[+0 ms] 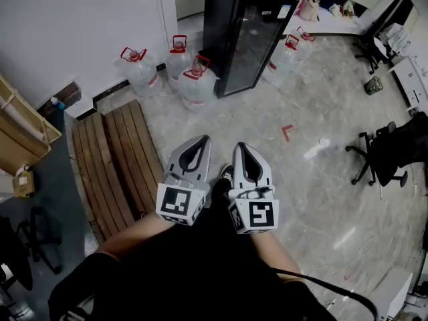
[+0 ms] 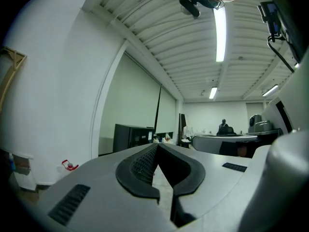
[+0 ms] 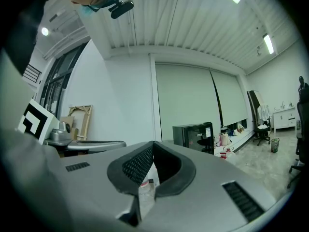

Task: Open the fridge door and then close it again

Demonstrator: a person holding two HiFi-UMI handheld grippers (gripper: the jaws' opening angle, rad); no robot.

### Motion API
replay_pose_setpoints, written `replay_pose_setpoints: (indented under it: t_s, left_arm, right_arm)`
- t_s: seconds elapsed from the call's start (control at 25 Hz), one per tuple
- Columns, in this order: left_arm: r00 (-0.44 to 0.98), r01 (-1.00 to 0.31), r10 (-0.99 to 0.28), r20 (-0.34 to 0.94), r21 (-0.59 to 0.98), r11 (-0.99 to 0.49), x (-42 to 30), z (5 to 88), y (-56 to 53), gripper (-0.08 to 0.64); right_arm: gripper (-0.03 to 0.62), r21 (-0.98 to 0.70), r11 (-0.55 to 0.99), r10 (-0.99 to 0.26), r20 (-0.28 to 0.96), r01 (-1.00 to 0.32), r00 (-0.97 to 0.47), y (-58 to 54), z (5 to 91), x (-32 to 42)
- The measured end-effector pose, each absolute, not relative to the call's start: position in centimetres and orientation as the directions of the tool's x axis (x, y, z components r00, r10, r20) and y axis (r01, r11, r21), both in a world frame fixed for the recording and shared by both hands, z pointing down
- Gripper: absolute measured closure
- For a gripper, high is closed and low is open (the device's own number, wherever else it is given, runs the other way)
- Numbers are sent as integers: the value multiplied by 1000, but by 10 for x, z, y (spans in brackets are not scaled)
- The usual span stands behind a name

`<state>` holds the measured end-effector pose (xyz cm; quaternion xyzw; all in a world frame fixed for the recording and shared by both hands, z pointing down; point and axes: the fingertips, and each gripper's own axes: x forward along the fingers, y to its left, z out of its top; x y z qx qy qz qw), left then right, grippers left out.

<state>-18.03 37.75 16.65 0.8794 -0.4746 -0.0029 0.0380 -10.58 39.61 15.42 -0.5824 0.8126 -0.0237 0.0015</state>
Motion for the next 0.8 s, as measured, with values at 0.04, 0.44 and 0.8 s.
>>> replay_pose_setpoints:
  t_s: [0.04,0.44,0.8]
  left_arm:
    - [548,-835,-835,38,72,-545,-179,169,369,553]
    - [509,-861,-857,88,80,-503,-150,193,229,553]
    - [488,-872,-869,83,73,-484,-69,181,87,554]
  right_arm:
    - [577,-47,327,-944,28,-944,-328,387,157,-106]
    - [577,-80,408,-912,0,-909,-409,234,165,-81]
    - [577,-123,473,-880,-32,-872,-473,89,156,-15]
